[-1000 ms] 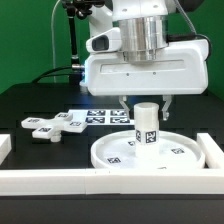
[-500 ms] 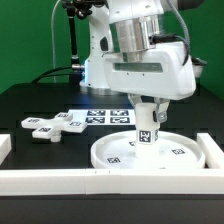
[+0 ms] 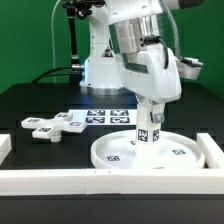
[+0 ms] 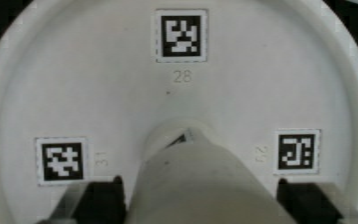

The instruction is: Assemble round table

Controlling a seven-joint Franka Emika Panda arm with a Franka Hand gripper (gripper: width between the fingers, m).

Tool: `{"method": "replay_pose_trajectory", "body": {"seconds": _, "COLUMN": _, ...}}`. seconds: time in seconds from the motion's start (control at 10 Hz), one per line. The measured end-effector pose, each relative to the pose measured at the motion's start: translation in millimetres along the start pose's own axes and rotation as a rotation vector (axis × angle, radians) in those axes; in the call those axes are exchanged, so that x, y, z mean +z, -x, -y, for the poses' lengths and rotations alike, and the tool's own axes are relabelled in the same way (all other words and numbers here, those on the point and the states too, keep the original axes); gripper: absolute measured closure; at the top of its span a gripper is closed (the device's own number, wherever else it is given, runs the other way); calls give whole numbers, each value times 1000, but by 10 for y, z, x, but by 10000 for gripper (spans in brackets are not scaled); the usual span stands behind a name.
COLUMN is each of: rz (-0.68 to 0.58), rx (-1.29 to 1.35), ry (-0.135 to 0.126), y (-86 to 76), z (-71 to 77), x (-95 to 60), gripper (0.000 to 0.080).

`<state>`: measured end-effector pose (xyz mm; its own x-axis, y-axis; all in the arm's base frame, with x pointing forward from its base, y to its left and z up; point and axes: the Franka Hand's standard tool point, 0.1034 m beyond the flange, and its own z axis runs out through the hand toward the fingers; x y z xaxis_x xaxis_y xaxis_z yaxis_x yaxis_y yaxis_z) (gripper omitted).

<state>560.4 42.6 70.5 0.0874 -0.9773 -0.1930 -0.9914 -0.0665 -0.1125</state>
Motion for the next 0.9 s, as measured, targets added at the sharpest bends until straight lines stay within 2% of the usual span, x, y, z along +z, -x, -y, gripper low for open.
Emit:
{"method": "replay_pose_trajectory", "body": {"seconds": 0.1, "rz": 16, "rx": 146, "ry": -29, "y": -30, "z": 3, "x": -4, "gripper": 384}}
{"method": "replay_pose_trajectory", "body": {"seconds": 0.2, "rz": 31, "rx": 267, "ry": -38, "y": -16, "z": -1, "x": 1, "gripper": 384}}
{"method": "replay_pose_trajectory", "body": {"seconds": 0.4, "rz": 50, "rx": 465, "ry": -102, "y": -49, "z": 13, "x": -5, "gripper": 384}}
{"method": "replay_pose_trajectory", "body": {"seconds": 0.7, "rz": 74, "rx": 598, "ry": -108, "y": -30, "z": 10, "x": 1, "gripper": 384}}
{"method": "replay_pose_trajectory", "body": {"seconds": 0.8, "rz": 73, "rx": 585, "ry": -107, "y": -30, "z": 7, "x": 5, "gripper": 222}}
{"method": "replay_pose_trajectory", "body": {"seconds": 0.9, "rz": 75, "rx": 529, "ry": -76, "y": 14, "z": -4, "x": 17, "gripper": 222}}
